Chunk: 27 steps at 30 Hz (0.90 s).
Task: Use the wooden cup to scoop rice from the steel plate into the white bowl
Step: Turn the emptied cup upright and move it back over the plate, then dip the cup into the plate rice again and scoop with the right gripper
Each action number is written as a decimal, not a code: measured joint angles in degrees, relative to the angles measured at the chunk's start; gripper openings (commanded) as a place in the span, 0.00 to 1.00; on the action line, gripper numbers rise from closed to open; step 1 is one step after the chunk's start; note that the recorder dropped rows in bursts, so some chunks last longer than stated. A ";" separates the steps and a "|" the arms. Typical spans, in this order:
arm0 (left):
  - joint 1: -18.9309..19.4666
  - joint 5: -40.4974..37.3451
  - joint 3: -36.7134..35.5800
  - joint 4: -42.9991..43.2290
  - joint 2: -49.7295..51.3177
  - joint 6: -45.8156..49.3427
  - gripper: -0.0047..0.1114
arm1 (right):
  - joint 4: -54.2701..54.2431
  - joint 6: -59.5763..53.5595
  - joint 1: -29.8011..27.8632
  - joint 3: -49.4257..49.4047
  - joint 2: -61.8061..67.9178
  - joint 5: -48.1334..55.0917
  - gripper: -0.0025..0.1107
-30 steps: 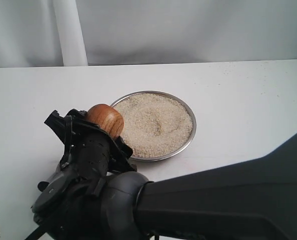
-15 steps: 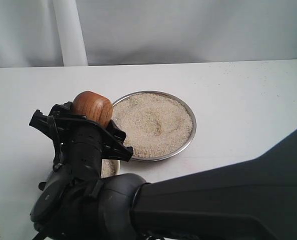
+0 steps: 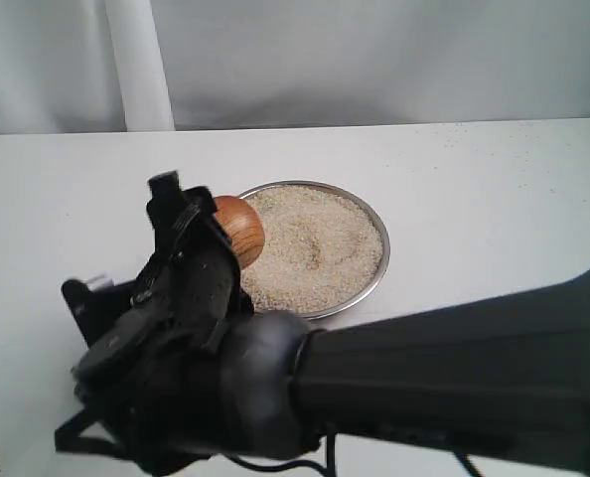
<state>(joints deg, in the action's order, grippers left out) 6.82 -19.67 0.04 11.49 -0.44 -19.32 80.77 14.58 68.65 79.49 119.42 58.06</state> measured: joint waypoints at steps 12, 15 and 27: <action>0.00 0.00 0.00 0.00 0.00 0.00 0.04 | -5.56 -2.53 -18.87 0.00 -9.09 -3.51 0.02; 0.00 0.00 0.00 0.00 0.00 0.00 0.04 | -2.79 -5.92 -23.10 0.00 -7.55 -6.24 0.02; 0.00 0.00 0.00 0.00 0.00 0.00 0.04 | 2.65 -16.88 -26.98 8.14 5.03 -8.19 0.02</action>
<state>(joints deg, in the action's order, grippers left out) 6.82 -19.67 0.04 11.49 -0.44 -19.32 83.42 -2.30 41.67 87.63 124.45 49.87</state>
